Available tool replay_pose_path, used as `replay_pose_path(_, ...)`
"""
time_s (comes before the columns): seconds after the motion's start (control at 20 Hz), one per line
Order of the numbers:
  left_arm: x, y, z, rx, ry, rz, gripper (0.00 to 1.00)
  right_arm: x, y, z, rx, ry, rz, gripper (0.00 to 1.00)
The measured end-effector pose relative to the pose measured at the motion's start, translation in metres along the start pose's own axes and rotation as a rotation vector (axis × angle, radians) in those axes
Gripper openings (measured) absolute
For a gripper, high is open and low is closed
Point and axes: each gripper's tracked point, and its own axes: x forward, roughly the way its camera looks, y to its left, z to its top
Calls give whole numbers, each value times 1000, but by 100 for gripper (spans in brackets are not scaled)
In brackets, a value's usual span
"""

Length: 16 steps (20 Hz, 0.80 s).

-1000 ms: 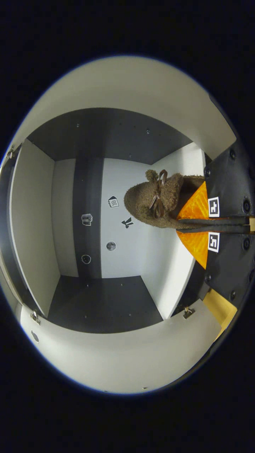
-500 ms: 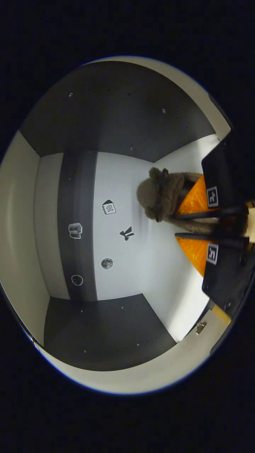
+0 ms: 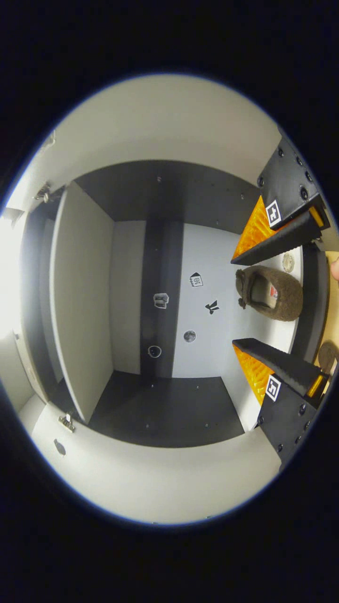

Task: Grab one shoe with the right hand and put it into the shoe cabinet, grab the other shoe with the left hand and put it into the shoe cabinet; then close the right door with the right hand and the left door with the left hand.

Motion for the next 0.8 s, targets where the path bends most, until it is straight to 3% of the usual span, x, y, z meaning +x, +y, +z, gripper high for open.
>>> replay_pose_path(0.05,6,-3,-8,-1,19,-12,91,-14,-2,2,0,-16,-5,97)
replay_pose_path(0.1,13,-6,-16,-2,44,-23,99,-26,-3,2,1,-29,-9,97)
replay_pose_path(0.15,19,-8,-23,-4,66,-34,99,-38,-6,0,5,-32,-18,97)
replay_pose_path(0.2,26,-10,-33,-6,87,-47,91,-48,-8,-5,13,-33,-24,98)
replay_pose_path(0.3,40,-12,-56,-15,140,-66,92,-66,-10,-18,23,-17,-23,98)
replay_pose_path(0.35,46,-13,-69,-23,171,-75,99,-76,-10,-24,29,-16,-13,98)
replay_pose_path(0.4,52,-17,-80,-30,197,-88,99,-82,-9,-27,34,-24,-9,98)
replay_pose_path(0.45,60,-20,-91,-37,219,-100,92,-89,-9,-32,29,-29,-11,97)
replay_pose_path(0.5,65,-26,-103,-40,247,-111,99,-95,-11,-41,18,-21,-17,98)
replay_pose_path(0.55,69,-30,-116,-41,279,-120,92,-101,-11,-49,2,-5,-19,98)
replay_pose_path(0.7,83,-35,-157,-46,376,-142,92,-115,-9,-67,-20,37,-25,98)
replay_pose_path(0.75,88,-36,-172,-47,413,-143,99,-119,-9,-72,-17,48,-30,98)
replay_pose_path(0.8,92,-37,-185,-49,450,-143,92,-122,-10,-76,-14,59,-34,98)
